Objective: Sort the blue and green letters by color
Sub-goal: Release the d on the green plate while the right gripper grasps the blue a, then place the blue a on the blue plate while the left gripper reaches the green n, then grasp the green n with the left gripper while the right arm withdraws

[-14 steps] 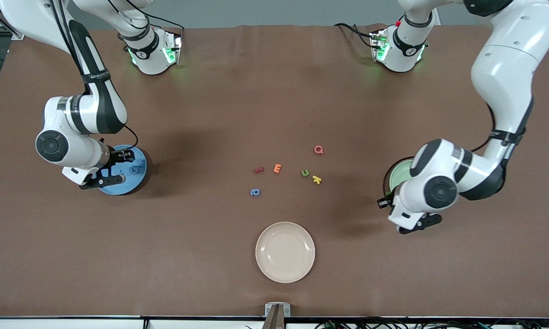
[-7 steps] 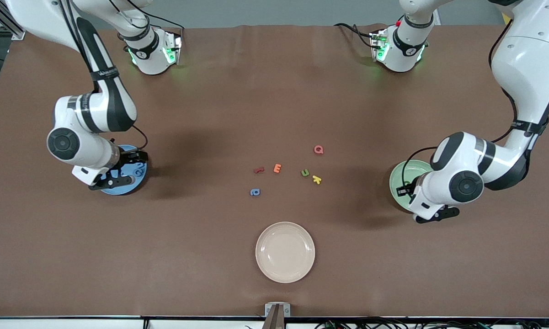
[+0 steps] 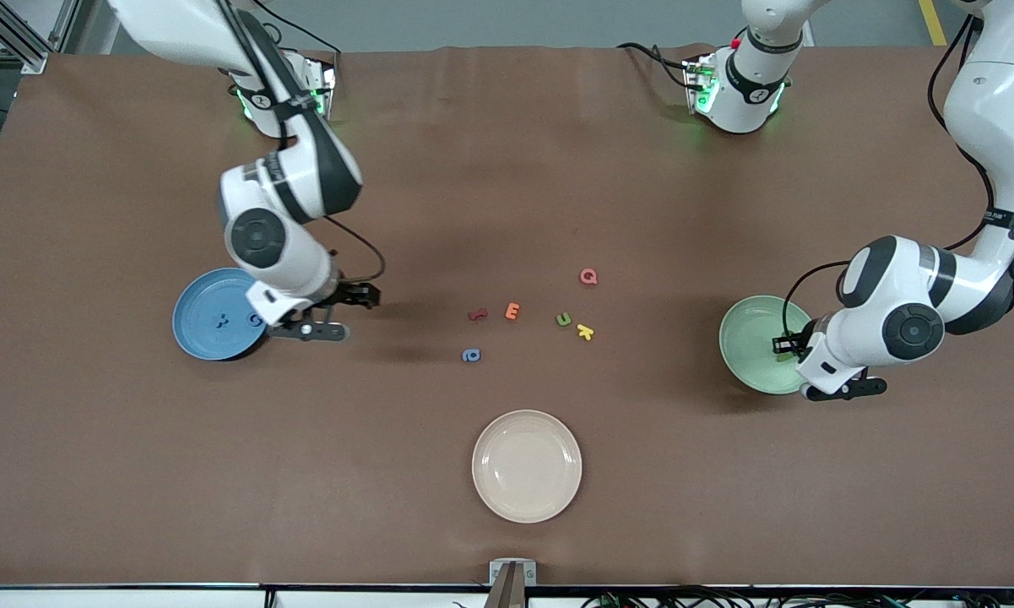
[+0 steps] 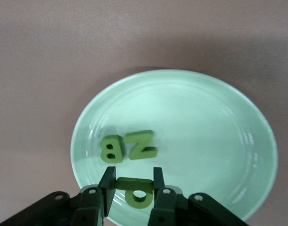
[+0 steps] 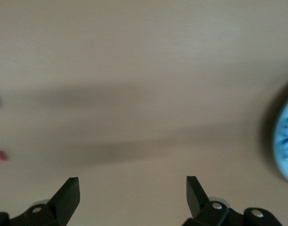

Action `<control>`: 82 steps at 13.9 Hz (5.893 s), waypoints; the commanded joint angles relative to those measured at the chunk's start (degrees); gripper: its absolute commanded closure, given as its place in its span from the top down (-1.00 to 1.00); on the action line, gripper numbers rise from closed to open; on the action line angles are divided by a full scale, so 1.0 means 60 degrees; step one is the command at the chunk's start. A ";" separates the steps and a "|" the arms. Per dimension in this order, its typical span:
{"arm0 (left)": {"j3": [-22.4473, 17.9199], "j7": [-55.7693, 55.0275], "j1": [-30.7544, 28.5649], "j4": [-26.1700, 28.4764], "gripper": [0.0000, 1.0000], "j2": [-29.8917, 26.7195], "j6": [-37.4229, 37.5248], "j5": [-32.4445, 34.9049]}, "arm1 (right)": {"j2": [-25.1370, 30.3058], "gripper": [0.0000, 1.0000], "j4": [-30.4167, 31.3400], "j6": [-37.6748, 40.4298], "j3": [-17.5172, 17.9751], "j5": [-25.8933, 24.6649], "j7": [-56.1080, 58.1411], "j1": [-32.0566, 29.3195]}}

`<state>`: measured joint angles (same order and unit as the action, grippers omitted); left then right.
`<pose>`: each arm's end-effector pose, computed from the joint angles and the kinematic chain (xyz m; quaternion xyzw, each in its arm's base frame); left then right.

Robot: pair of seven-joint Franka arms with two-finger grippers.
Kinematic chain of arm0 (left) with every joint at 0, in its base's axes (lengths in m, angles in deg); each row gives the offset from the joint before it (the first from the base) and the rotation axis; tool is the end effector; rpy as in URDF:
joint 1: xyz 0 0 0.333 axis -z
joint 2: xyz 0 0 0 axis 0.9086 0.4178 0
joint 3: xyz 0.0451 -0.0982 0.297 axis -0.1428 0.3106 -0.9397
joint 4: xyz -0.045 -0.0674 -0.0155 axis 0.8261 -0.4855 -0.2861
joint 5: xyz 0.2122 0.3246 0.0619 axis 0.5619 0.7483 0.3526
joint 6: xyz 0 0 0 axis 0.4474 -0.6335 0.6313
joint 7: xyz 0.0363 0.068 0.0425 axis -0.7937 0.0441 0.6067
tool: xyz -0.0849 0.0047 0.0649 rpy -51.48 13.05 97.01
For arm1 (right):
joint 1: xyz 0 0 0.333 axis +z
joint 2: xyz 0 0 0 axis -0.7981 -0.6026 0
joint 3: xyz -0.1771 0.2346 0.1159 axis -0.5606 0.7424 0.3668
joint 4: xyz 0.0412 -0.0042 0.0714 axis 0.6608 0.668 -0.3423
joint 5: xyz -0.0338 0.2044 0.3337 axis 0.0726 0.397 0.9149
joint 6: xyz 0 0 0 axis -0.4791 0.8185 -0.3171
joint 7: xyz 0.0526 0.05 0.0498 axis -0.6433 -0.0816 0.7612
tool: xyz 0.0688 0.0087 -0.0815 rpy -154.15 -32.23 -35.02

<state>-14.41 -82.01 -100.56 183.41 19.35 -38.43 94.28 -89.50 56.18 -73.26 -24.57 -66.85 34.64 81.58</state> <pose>0.6218 -0.0174 0.2227 -0.9929 -0.0422 0.0990 0.0500 0.5489 0.2674 0.2930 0.9974 -0.0486 -0.0519 0.0116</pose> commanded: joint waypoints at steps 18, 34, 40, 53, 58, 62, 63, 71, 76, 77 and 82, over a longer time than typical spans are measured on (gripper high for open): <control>0.0304 -0.0050 -0.0526 0.0539 1.00 -0.0317 -0.0636 0.0302 | -0.4685 0.95 -0.4661 -0.2011 -0.0103 -0.0030 -0.0593 0.1878; 0.2824 -0.3961 -0.0410 0.0147 1.00 -0.0244 0.0229 -0.0428 | -0.4978 -0.40 -0.4646 -0.2421 -0.0162 -0.0133 -0.0697 0.2010; 0.2824 -0.4253 0.0161 -0.0120 0.95 -0.0156 0.0214 -0.0578 | -0.4731 -1.00 -0.4675 -0.1911 -0.0176 -0.0089 -0.0712 0.1878; 0.2781 -0.7517 0.1904 0.0817 0.56 0.0049 -0.0765 -0.0417 | -0.0266 -1.00 -0.0594 0.2313 -0.1099 -0.1245 0.5220 -0.1357; 0.1861 -0.9042 0.3512 0.0686 0.46 0.0108 -0.1484 -0.0184 | 0.0851 -1.00 0.1621 0.0760 -0.1085 -0.1525 0.7750 -0.3494; 0.0468 -0.9835 0.4994 0.0525 0.42 0.0181 -0.2377 0.0140 | 0.0925 -0.93 0.2413 0.0246 -0.1055 -0.1248 0.8092 -0.4186; 0.0422 -0.9850 0.5083 0.0525 0.42 0.0239 -0.2524 0.0140 | 0.0925 -0.42 0.2415 0.0216 -0.1055 -0.1145 0.8092 -0.4186; -0.0643 -1.0215 0.6765 -0.0455 0.27 0.0709 -0.2862 0.0125 | 0.0939 1.00 0.1510 0.0945 -0.1011 -0.0427 0.7406 -0.3880; -0.1101 -1.0275 0.7296 -0.0925 0.24 0.1104 -0.2877 0.0081 | 0.0866 1.00 -0.1299 0.3696 -0.1011 -0.0426 0.5704 -0.3381; -0.1101 -1.0275 0.7296 -0.0926 0.22 0.1191 -0.2891 0.0096 | 0.0866 1.00 -0.1843 0.4166 -0.1026 -0.0527 0.5704 -0.3381; -0.1277 -1.0275 0.7296 -0.0926 0.11 0.1294 -0.3038 0.0140 | 0.0852 1.00 -0.4202 0.5573 -0.1084 -0.0850 0.5763 -0.3702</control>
<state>-21.74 -142.99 -57.20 178.63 26.60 -56.19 94.08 -83.78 36.47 -43.67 -31.38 -70.81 69.70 60.68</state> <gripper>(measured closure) 0.427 0.000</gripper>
